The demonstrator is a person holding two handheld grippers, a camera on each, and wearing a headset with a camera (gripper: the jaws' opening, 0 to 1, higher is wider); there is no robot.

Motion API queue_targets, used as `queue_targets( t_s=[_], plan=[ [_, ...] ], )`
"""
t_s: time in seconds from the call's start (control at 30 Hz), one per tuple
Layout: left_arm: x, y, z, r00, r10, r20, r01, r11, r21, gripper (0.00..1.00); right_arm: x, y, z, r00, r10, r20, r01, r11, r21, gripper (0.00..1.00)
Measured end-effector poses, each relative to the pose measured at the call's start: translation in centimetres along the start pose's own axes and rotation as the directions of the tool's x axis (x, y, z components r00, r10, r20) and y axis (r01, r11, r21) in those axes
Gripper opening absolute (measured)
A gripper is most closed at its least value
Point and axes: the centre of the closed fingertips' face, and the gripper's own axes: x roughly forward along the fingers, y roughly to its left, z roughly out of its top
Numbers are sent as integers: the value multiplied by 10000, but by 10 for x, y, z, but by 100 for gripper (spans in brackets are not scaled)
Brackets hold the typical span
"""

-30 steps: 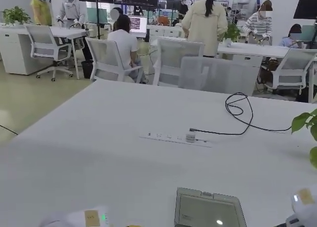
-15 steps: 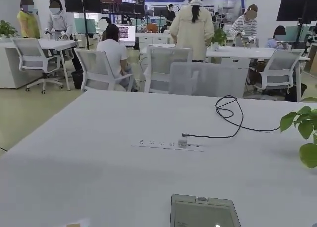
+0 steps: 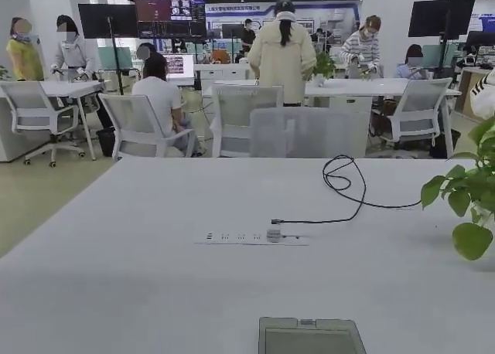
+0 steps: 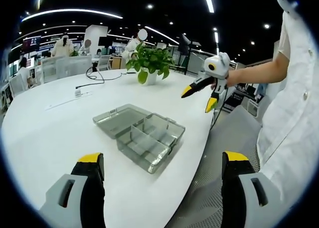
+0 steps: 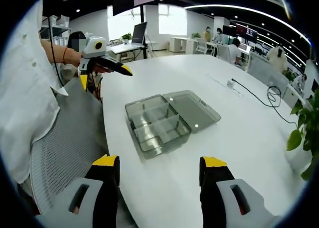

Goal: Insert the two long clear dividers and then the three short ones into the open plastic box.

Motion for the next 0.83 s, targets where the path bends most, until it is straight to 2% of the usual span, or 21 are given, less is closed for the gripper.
queue_targets(
  t_s=[0.2,0.6,0.83],
  plan=[
    [1,0,-7,9997,8,-234,-9,10000,-71,100,-4,7,-7,9989,-45,457,24,9989,460,76],
    [4,-2,-16,9994,-53,-345,48,9999,-122,100,-2,16,-25,9984,28,563,-71,9969,778,86],
    [5,-3,-22,9991,-51,-432,42,9998,-219,100,0,18,-27,9985,133,537,-180,9959,882,87]
  ],
)
